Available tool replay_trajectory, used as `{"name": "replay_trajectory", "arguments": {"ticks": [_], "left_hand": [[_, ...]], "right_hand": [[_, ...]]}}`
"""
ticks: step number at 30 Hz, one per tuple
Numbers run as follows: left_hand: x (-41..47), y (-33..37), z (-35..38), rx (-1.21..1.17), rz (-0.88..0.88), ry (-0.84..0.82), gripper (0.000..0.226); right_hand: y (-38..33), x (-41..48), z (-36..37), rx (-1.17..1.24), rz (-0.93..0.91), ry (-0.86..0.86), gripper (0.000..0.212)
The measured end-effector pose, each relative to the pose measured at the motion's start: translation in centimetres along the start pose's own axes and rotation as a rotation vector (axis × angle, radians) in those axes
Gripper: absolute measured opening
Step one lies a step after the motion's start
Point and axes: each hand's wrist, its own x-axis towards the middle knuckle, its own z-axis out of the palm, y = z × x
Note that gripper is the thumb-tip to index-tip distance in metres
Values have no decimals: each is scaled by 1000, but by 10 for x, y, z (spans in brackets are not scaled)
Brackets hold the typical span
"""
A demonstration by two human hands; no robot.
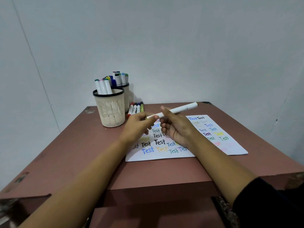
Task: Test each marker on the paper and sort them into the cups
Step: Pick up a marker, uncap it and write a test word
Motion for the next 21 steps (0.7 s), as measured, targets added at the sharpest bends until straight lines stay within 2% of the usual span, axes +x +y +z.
{"name": "replay_trajectory", "arguments": {"ticks": [3,5,6,8,10,13,15,18,21], "left_hand": [[3,3,-6,-257,-99,86,7],[5,7,-10,-390,-103,136,9],[5,10,-13,-455,-91,154,10],[7,16,-18,-559,-49,191,14],[8,23,-22,-557,15,224,15],[14,36,-26,-338,83,284,9],[22,47,-32,-217,108,318,10],[38,66,-46,-56,159,342,26],[54,89,-65,115,213,389,29]], "right_hand": [[-5,-5,-2,161,-9,89,20],[-7,-3,-9,238,-43,228,25],[-7,0,-12,198,-74,314,28],[-3,5,-16,-121,-178,505,31],[6,10,-20,-534,-294,577,27],[20,11,-23,-1039,-341,415,23],[26,11,-22,-1335,-303,329,24],[27,8,-20,-1554,-275,238,28],[25,5,-18,-1606,-301,213,28]]}}
